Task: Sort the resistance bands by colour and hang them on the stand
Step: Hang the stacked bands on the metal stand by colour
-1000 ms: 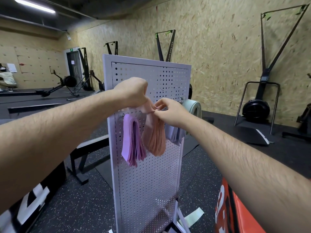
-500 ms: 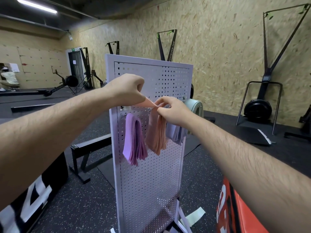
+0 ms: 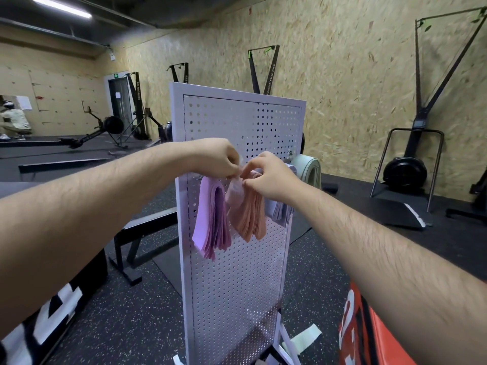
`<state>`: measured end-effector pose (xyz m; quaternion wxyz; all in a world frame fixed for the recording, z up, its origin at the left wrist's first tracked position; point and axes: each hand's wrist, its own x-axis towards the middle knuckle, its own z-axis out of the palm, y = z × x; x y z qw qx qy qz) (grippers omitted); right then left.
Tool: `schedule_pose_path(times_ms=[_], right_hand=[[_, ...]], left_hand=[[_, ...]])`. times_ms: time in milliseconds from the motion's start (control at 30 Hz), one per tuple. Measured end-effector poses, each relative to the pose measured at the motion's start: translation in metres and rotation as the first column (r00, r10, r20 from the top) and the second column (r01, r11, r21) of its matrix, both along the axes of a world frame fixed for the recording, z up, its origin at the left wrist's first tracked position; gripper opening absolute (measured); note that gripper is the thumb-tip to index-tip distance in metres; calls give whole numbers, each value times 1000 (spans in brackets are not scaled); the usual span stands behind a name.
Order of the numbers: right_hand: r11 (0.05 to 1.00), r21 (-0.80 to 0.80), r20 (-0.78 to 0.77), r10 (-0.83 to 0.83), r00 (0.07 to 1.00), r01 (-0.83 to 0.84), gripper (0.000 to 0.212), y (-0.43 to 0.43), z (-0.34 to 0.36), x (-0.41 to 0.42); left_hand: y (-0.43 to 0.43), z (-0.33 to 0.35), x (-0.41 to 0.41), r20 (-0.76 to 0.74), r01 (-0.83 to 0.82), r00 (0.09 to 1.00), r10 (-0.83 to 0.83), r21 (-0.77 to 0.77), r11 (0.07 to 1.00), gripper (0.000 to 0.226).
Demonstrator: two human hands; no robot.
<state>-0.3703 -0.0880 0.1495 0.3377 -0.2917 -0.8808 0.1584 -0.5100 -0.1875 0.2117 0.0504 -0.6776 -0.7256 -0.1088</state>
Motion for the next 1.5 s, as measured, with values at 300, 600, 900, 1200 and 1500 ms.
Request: schedule_pose_path(times_ms=[300,600,900,1200,1500], right_hand=[[996,-53,-196,56,979,-68,45,-2,-16,-4],[954,-285,-374,-24,927,-90,32,0,-20,15],[979,-167,-269,68,961,-116,37,-13,-27,20],[999,53,-144,-2,990,10,39,-16,-27,43],[961,209,-41,-178,983,183,25,-54,-126,129]], left_hand=[[26,-14,9,-53,73,997,-63,208,975,25],[33,-23,5,-151,157,980,-129,196,968,22],[24,-26,13,-168,99,984,-64,213,972,24],[8,-32,39,-285,112,958,-16,325,939,26],[-25,-171,121,-17,312,943,-331,381,870,43]])
